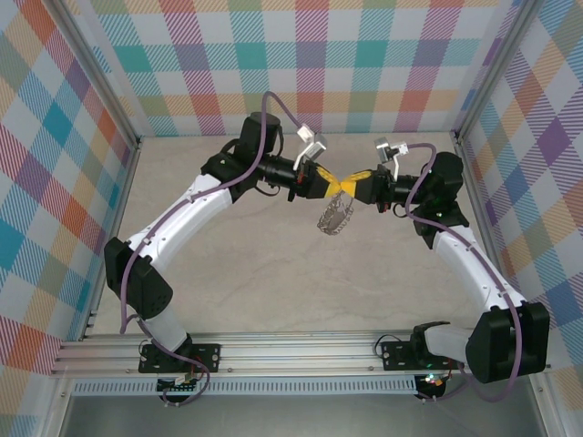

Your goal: Put the keys on the keyring

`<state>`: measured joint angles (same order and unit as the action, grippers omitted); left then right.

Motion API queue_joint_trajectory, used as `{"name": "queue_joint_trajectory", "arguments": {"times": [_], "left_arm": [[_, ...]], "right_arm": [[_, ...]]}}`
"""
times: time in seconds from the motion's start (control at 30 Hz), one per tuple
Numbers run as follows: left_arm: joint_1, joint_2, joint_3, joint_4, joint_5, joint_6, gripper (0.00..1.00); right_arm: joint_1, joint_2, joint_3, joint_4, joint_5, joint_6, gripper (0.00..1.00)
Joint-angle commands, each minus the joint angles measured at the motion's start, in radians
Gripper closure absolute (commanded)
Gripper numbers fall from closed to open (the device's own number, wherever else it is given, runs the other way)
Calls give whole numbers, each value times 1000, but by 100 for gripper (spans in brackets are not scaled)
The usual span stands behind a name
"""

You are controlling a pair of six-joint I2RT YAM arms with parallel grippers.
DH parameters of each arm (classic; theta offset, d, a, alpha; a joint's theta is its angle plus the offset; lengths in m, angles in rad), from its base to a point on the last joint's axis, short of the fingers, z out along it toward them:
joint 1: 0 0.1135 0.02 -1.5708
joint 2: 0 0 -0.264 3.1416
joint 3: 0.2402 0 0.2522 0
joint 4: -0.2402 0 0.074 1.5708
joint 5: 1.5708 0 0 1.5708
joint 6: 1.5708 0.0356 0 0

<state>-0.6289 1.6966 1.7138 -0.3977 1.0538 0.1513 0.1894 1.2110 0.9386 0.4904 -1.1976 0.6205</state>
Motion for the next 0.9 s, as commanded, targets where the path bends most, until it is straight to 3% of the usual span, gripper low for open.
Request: {"name": "queue_joint_trajectory", "arguments": {"times": [0.0,0.1,0.13,0.2,0.23,0.27,0.5,0.87], "left_arm": [[-18,18,33,17,0,4,100],[-24,15,29,26,-29,-6,100],[-26,12,24,33,-40,-11,100],[-26,0,6,60,-70,-29,100],[-26,-6,-1,71,-81,-35,100],[-27,-10,-7,77,-86,-37,100],[-27,-29,-17,95,-99,-39,100],[-26,-25,11,76,-91,-35,100]], "right_arm": [[14,-16,40,-29,-3,-48,100],[15,-30,47,-56,21,-53,100],[14,-39,50,-72,34,-57,94],[12,-77,50,-139,93,-92,60],[10,-105,47,-182,129,-117,50],[10,-129,45,-220,161,-141,47],[10,-307,-61,-358,351,-212,45],[26,-355,-138,-552,409,-364,37]]}}
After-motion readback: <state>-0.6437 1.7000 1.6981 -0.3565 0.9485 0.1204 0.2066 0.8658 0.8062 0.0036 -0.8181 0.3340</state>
